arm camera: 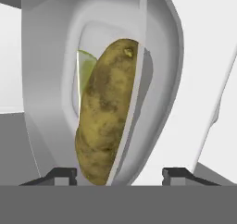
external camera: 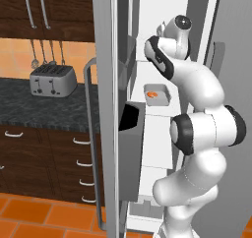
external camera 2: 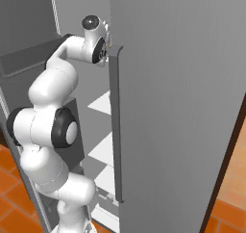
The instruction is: Take the meat container that has the shrimp and place it on the second highest rack of the freezer. Then take the vegetable container that has the lemon wedge and potato and place it on the highest rack of the freezer.
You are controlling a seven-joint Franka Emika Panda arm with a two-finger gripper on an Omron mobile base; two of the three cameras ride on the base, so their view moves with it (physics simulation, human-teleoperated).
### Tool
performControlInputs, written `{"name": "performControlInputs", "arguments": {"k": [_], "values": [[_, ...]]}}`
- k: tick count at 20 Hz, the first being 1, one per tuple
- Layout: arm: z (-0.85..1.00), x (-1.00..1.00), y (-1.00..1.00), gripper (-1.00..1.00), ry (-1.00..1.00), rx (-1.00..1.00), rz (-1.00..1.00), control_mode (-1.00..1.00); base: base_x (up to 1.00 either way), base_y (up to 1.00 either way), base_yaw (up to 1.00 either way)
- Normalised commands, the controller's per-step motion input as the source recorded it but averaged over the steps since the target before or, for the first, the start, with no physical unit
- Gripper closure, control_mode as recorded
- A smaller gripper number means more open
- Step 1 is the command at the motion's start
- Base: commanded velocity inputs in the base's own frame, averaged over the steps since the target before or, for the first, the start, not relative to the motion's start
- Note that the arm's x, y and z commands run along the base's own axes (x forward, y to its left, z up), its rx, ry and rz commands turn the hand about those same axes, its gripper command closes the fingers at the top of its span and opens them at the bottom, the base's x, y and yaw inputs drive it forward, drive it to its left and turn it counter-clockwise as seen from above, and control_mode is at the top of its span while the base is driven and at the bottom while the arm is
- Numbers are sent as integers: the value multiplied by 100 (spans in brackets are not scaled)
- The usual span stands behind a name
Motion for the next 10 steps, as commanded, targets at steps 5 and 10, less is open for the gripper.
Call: {"name": "performControlInputs", "arguments": {"k": [5, 10], "values": [[8, -49, 4, -100, -14, -2, 0, -100, 0, 0, 0], [11, -100, 11, -100, -17, -1, -1, -100, 0, 0, 0]]}}
